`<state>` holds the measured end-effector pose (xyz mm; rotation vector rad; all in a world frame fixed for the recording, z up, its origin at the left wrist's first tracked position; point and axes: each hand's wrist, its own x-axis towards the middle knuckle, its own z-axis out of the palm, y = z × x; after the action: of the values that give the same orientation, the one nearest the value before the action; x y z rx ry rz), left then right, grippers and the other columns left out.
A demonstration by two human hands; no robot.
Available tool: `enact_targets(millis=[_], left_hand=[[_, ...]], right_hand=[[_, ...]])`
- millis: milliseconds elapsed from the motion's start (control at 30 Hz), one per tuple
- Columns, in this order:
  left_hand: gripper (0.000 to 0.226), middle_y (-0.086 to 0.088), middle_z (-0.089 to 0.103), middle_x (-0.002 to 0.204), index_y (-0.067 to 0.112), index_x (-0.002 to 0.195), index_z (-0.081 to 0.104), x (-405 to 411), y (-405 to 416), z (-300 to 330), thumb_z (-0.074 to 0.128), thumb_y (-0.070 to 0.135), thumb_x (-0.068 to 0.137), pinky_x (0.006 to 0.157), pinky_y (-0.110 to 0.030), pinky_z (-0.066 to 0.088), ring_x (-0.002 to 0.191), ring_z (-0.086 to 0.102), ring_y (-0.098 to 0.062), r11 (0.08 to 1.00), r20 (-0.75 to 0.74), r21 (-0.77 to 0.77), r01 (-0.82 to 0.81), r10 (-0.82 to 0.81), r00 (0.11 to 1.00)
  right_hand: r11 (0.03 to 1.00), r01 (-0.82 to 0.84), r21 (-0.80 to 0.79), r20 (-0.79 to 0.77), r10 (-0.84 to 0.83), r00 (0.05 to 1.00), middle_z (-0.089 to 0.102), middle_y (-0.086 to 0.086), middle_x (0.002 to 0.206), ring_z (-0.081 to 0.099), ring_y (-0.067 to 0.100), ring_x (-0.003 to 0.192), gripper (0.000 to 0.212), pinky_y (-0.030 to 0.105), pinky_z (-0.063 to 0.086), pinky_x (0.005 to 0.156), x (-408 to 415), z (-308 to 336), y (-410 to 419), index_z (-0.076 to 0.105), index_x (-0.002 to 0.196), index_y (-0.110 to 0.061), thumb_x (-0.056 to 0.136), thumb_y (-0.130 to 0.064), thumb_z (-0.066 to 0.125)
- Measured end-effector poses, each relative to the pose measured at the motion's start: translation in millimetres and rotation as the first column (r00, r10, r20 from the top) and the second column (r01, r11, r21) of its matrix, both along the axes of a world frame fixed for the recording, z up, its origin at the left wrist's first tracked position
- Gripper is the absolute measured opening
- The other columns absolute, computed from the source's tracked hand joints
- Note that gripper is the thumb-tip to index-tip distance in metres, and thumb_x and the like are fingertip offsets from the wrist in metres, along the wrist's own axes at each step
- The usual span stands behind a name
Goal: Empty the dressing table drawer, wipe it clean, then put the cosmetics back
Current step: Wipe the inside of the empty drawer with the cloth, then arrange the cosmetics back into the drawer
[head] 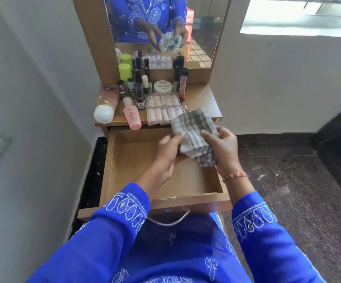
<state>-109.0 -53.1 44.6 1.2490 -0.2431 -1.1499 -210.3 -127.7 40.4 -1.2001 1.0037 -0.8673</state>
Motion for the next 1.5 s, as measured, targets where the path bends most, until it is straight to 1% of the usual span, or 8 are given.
enact_targets(millis=[133,267,467,567,733,933,1067,1500], left_hand=[[0.016,-0.005,0.060,0.082,0.018,0.094,0.055,-7.8,-32.5,16.9,0.043,0.008,0.095,0.071,-0.027,0.050,0.069,0.057,-0.016,0.994,0.129,-0.019,0.103,-0.100,0.987],[0.034,-0.005,0.061,0.089,0.012,0.128,0.046,-6.9,-62.5,28.5,0.041,0.007,0.095,0.072,-0.023,0.048,0.075,0.058,-0.014,0.994,0.189,-0.012,0.111,-0.107,0.976],[0.034,-0.005,0.059,0.109,0.018,0.119,0.052,-1.6,-88.2,22.3,0.041,0.001,0.091,0.087,-0.028,0.038,0.108,0.053,-0.019,0.994,0.302,0.043,0.098,-0.107,0.947],[0.044,-0.007,0.055,0.123,0.006,0.136,0.041,0.3,-92.2,14.6,0.042,0.002,0.092,0.098,-0.030,0.037,0.113,0.050,-0.018,0.993,0.287,0.077,0.090,-0.108,0.952],[0.045,0.001,0.055,0.087,0.007,0.138,0.038,5.5,-91.9,12.3,0.039,0.003,0.093,0.065,-0.021,0.036,0.073,0.045,-0.009,0.995,0.199,0.075,0.060,-0.074,0.977],[0.041,0.004,0.048,0.077,0.005,0.136,0.041,11.9,-94.1,17.7,0.037,0.003,0.095,0.063,-0.020,0.035,0.070,0.044,-0.007,0.998,0.189,0.054,0.033,-0.043,0.981],[0.043,0.007,0.044,0.076,0.005,0.138,0.037,14.6,-94.2,22.4,0.036,0.003,0.096,0.078,-0.025,0.040,0.077,0.046,-0.007,0.997,0.194,0.066,0.042,-0.054,0.979],[0.040,0.001,0.052,0.086,0.002,0.134,0.042,31.7,-96.7,24.7,0.037,0.000,0.094,0.098,-0.033,0.039,0.099,0.049,-0.018,0.998,0.149,0.048,-0.031,0.024,0.989]], right_hand=[[0.982,0.183,-0.043,0.014,-0.183,0.983,0.065,0.015,0.085,0.063,0.030,0.082,0.013,0.049,0.053,0.079,2.2,6.2,-46.1,0.058,0.075,-0.016,0.077,-0.007,0.067],[0.970,0.212,-0.115,-0.039,-0.218,0.975,0.064,0.010,0.084,0.061,0.024,0.081,0.013,0.045,0.052,0.084,19.3,13.4,-86.2,0.058,0.075,-0.019,0.075,-0.007,0.065],[0.976,0.158,-0.153,-0.191,-0.186,0.964,0.063,0.012,0.102,0.063,0.035,0.100,0.041,0.048,0.050,0.081,40.9,-1.9,-107.5,0.055,0.115,-0.002,0.077,-0.015,0.063],[0.926,0.049,-0.374,-0.383,-0.203,0.901,0.055,0.017,0.124,0.051,0.030,0.119,0.050,0.039,0.039,0.103,36.0,-9.8,-98.0,0.050,0.127,-0.003,0.080,-0.016,0.060],[0.708,-0.175,-0.685,-0.516,-0.301,0.802,0.052,0.017,0.133,0.041,0.035,0.128,0.041,0.040,0.031,0.109,31.5,-26.5,-81.4,0.058,0.121,-0.005,0.080,-0.006,0.052],[0.669,-0.350,-0.655,-0.687,-0.335,0.645,0.054,0.013,0.128,0.039,0.035,0.127,0.042,0.044,0.037,0.101,44.0,-27.9,-94.1,0.052,0.126,-0.008,0.085,-0.009,0.046],[0.672,-0.424,-0.607,-0.760,-0.337,0.555,0.054,0.012,0.126,0.039,0.034,0.124,0.039,0.042,0.041,0.094,57.5,-24.8,-113.0,0.050,0.125,-0.009,0.087,-0.011,0.044],[0.676,-0.480,-0.559,-0.799,-0.286,0.528,0.055,0.011,0.127,0.041,0.032,0.124,0.039,0.041,0.038,0.099,74.3,-15.1,-130.5,0.051,0.123,-0.011,0.084,-0.009,0.044]])
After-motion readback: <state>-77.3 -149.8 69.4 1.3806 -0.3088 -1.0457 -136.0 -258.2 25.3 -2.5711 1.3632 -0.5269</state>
